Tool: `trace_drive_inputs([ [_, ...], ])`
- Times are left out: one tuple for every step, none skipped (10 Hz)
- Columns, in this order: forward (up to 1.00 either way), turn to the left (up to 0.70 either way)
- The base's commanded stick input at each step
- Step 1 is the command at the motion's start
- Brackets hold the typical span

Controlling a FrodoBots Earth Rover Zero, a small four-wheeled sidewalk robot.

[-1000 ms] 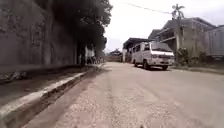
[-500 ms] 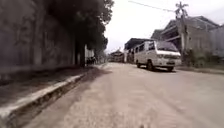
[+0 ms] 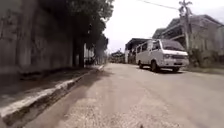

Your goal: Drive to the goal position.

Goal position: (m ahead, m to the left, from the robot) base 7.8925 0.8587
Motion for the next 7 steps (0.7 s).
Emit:
trace_drive_inputs([
  [1.00,0.00],
  [1.00,0.00],
  [1.00,0.00],
  [1.00,0.00],
  [1.00,0.00],
  [1.00,0.00],
  [1.00,0.00],
])
